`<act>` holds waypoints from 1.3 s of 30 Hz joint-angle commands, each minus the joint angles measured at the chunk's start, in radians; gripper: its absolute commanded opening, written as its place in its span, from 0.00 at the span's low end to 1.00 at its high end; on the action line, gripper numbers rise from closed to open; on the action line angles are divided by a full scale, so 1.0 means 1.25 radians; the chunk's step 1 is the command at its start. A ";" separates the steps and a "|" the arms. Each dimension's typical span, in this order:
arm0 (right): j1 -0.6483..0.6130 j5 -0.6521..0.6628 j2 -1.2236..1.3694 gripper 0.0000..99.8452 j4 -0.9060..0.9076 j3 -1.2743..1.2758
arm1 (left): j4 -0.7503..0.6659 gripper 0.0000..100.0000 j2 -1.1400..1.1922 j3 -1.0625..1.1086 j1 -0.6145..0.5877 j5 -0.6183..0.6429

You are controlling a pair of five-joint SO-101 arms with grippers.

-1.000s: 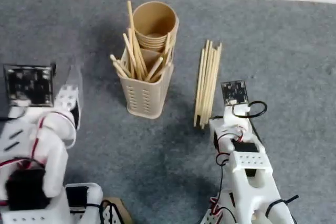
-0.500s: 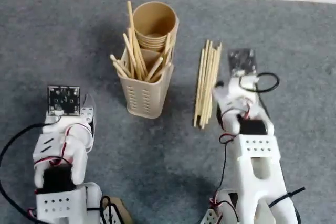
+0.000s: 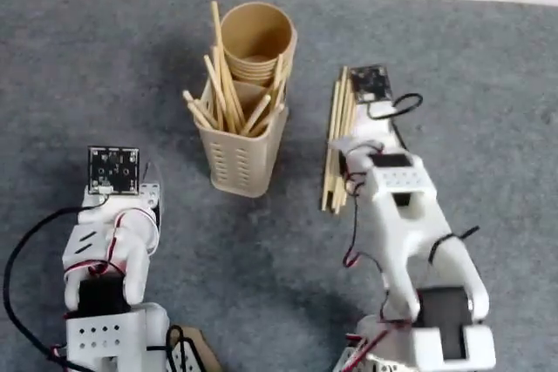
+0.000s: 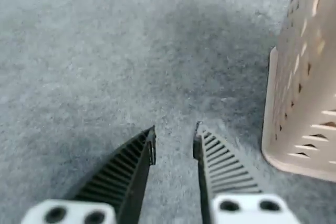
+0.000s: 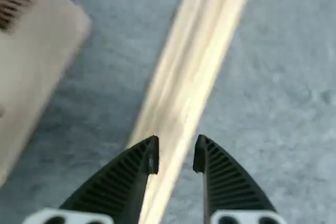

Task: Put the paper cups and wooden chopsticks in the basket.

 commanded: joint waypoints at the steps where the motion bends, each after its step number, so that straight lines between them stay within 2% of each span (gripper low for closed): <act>1: 0.033 -0.009 0.037 0.13 -0.042 -0.035 | -0.020 0.15 -0.009 -0.004 -0.003 0.009; 24: 0.037 -0.005 0.159 0.13 -0.058 -0.042 | -0.020 0.15 -0.009 -0.002 -0.002 0.009; 39: 0.037 -0.007 0.110 0.13 -0.055 -0.036 | -0.020 0.15 -0.009 -0.001 -0.002 0.009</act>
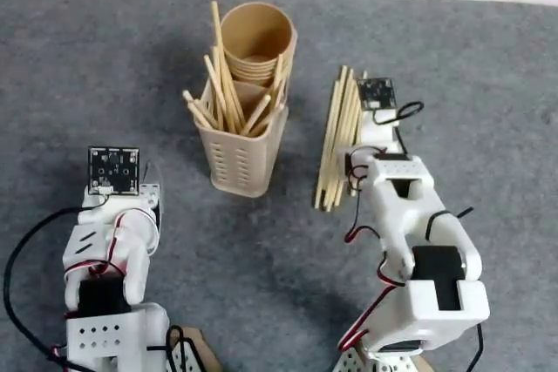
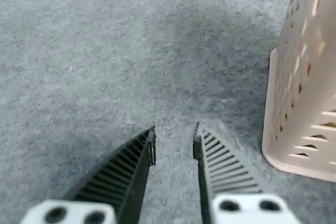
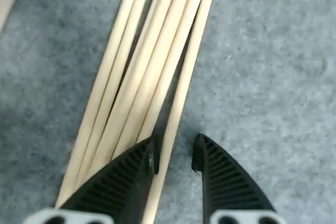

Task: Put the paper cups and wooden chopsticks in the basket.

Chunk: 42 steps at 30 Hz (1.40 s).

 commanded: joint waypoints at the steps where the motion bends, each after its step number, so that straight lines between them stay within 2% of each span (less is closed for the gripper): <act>1: 0.010 -0.006 -0.056 0.13 -0.002 -0.006 | -0.017 0.15 -0.009 -0.003 -0.002 0.009; 4: 0.009 -0.009 -0.068 0.13 -0.001 -0.003 | -0.017 0.15 -0.009 -0.003 -0.002 0.009; 8: 0.001 -0.068 -0.118 0.13 0.029 -0.003 | -0.017 0.15 -0.009 -0.003 -0.002 0.009; 16: -0.030 -0.069 -0.137 0.13 -0.024 0.078 | -0.016 0.15 -0.009 -0.003 -0.002 0.009; 42: -0.080 -0.074 -0.091 0.13 -0.023 0.082 | -0.016 0.15 -0.009 -0.003 -0.002 0.009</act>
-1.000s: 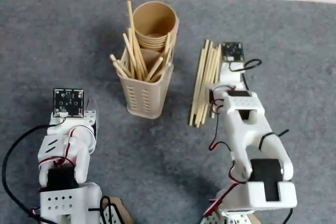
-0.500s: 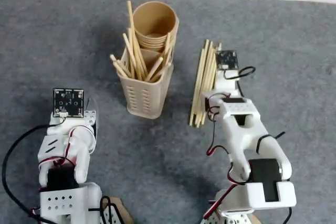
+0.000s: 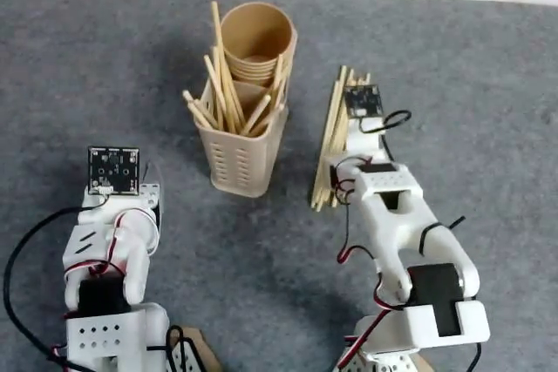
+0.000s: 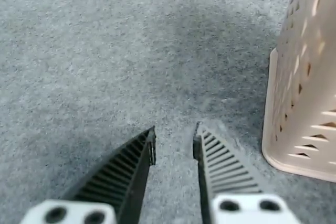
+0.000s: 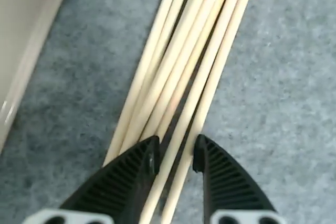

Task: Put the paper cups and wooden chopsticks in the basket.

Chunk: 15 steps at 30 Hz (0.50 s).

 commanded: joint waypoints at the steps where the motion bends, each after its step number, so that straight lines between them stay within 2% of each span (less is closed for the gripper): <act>1: -0.008 -0.007 -0.003 0.13 -0.009 -0.003 | -0.016 0.15 -0.009 -0.003 -0.001 0.009; 6: 0.014 -0.007 -0.003 0.13 0.006 -0.007 | -0.015 0.15 -0.009 -0.003 -0.001 0.009; 9: 0.039 -0.007 -0.001 0.13 0.109 -0.009 | -0.015 0.15 -0.009 -0.003 -0.001 0.009; 12: 0.048 -0.004 -0.001 0.12 0.139 -0.007 | -0.016 0.15 -0.009 -0.003 -0.001 0.010; 15: 0.044 -0.002 -0.001 0.07 0.145 -0.003 | -0.015 0.15 -0.009 -0.003 -0.001 0.010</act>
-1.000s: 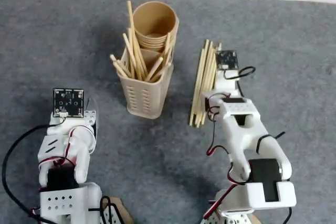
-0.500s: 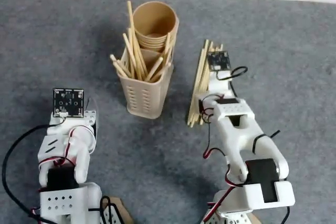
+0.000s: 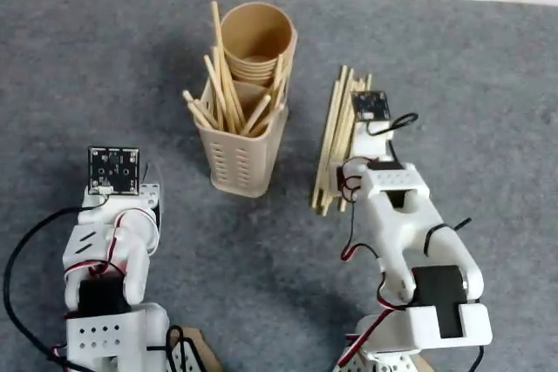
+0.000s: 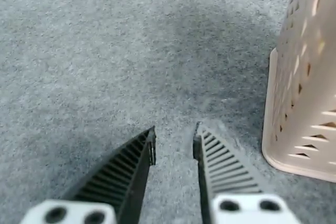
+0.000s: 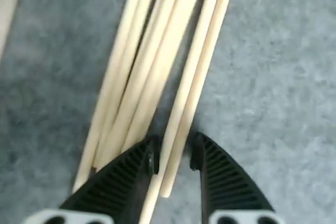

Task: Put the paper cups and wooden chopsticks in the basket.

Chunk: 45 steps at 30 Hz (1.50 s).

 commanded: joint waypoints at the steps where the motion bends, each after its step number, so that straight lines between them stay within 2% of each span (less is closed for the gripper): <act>1: 0.010 -0.002 -0.001 0.04 0.023 0.007 | -0.015 0.15 -0.009 -0.003 -0.001 0.010; 3: 0.012 -0.002 -0.001 0.00 0.023 0.007 | -0.014 0.15 -0.009 -0.003 -0.002 0.010; 12: 0.068 -0.009 -0.069 0.01 0.021 0.006 | -0.015 0.15 -0.009 -0.003 -0.002 0.010; 23: 0.064 -0.007 -0.757 0.01 0.021 0.196 | -0.016 0.15 -0.009 -0.003 -0.002 0.010; 27: 0.064 -0.007 -0.878 0.01 0.073 0.214 | -0.015 0.15 -0.009 -0.003 -0.002 0.010; 34: 0.036 -0.002 -0.838 0.01 0.074 0.294 | -0.014 0.15 -0.009 -0.003 -0.002 0.010; 40: 0.041 -0.002 -0.602 0.01 0.010 0.310 | -0.014 0.15 -0.009 -0.003 -0.002 0.010; 45: 0.047 -0.002 -0.395 0.01 -0.023 0.218 | -0.014 0.15 -0.009 -0.003 -0.002 0.010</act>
